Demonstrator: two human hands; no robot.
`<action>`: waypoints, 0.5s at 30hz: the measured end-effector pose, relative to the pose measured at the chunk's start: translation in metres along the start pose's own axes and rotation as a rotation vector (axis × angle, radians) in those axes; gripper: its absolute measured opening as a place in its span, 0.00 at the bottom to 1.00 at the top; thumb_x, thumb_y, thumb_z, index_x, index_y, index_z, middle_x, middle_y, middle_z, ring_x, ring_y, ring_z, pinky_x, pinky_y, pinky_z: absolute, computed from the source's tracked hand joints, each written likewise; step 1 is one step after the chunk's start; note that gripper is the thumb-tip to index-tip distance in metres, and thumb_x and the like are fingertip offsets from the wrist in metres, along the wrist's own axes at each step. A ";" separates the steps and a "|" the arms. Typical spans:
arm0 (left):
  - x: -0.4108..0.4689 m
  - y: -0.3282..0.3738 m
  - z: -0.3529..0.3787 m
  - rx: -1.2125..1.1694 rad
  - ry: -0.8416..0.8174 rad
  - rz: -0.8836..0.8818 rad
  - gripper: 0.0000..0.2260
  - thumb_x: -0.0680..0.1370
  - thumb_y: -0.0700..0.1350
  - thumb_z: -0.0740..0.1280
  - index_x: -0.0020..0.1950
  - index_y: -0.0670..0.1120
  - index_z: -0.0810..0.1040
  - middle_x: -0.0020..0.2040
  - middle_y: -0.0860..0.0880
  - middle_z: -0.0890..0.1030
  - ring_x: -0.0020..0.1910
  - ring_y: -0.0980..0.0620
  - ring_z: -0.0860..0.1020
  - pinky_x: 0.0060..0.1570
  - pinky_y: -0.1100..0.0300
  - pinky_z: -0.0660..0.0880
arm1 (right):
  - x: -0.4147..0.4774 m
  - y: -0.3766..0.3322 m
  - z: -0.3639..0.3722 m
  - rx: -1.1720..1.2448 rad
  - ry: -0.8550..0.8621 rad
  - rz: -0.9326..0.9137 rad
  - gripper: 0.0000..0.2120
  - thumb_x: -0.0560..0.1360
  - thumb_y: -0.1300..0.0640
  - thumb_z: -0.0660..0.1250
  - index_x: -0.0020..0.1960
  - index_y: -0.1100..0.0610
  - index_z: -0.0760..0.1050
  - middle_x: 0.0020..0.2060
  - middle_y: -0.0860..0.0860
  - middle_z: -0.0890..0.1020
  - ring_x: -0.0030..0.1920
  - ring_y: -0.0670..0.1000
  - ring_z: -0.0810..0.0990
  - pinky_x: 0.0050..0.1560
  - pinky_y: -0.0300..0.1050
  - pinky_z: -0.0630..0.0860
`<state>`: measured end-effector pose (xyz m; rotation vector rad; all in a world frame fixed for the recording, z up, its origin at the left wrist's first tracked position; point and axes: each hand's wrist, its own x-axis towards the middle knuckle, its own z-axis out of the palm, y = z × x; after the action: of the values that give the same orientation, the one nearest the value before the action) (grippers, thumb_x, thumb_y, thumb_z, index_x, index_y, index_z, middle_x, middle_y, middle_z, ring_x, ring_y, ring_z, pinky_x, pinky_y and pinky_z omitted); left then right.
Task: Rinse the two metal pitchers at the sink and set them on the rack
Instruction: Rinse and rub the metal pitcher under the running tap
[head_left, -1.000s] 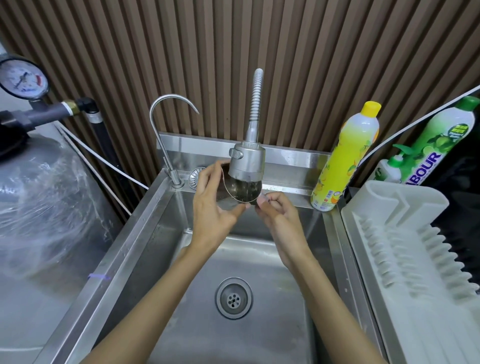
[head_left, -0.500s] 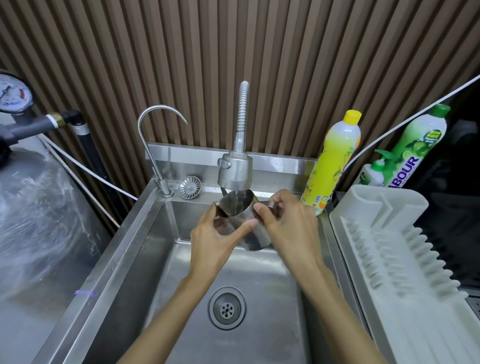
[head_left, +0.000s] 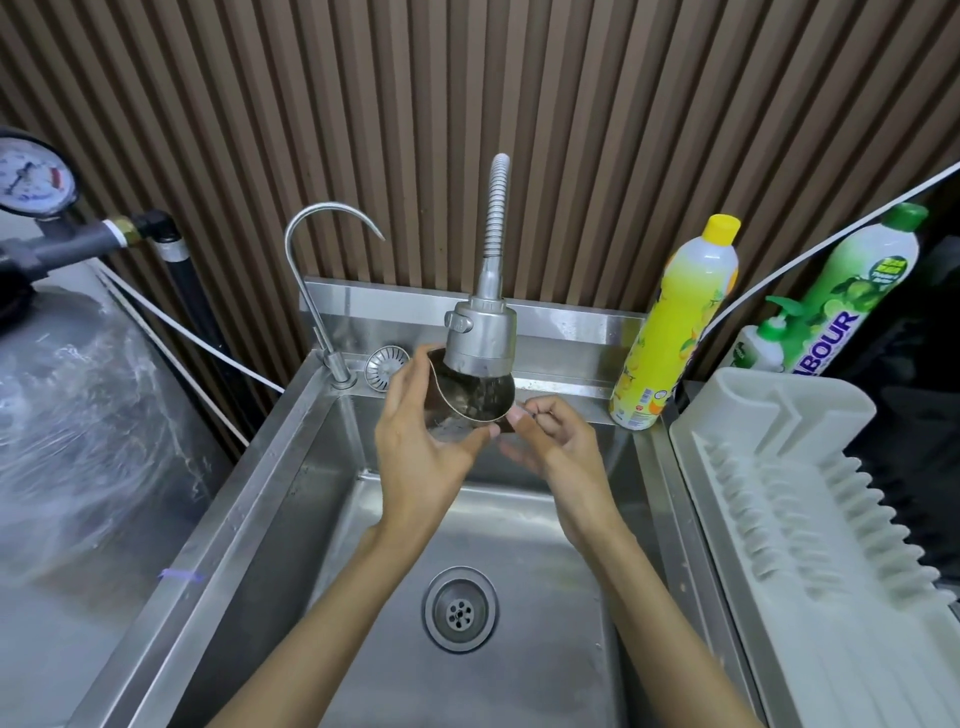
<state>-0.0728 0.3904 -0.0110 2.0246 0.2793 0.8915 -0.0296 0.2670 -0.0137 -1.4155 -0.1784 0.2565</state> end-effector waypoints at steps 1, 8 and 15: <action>0.000 -0.001 -0.002 0.016 -0.004 -0.002 0.43 0.60 0.45 0.81 0.71 0.41 0.66 0.58 0.52 0.71 0.55 0.66 0.68 0.54 0.84 0.60 | 0.000 -0.001 0.000 -0.009 0.007 0.006 0.07 0.75 0.58 0.68 0.40 0.58 0.73 0.42 0.55 0.84 0.50 0.54 0.82 0.52 0.47 0.80; -0.012 0.005 0.000 0.120 -0.043 -0.225 0.42 0.59 0.69 0.71 0.65 0.45 0.73 0.48 0.51 0.72 0.48 0.53 0.74 0.49 0.71 0.65 | -0.007 -0.026 -0.004 -0.322 0.120 -0.009 0.10 0.73 0.54 0.70 0.37 0.59 0.74 0.35 0.56 0.84 0.36 0.53 0.85 0.36 0.48 0.82; -0.013 0.000 0.007 -0.299 -0.271 -0.383 0.25 0.60 0.60 0.76 0.52 0.50 0.79 0.45 0.52 0.84 0.47 0.58 0.81 0.48 0.70 0.73 | -0.023 -0.055 0.003 -0.940 0.234 -0.268 0.10 0.73 0.50 0.68 0.40 0.55 0.71 0.36 0.52 0.81 0.43 0.55 0.79 0.40 0.44 0.67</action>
<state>-0.0771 0.3797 -0.0196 1.7097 0.3449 0.3883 -0.0485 0.2564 0.0417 -2.3074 -0.3148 -0.2612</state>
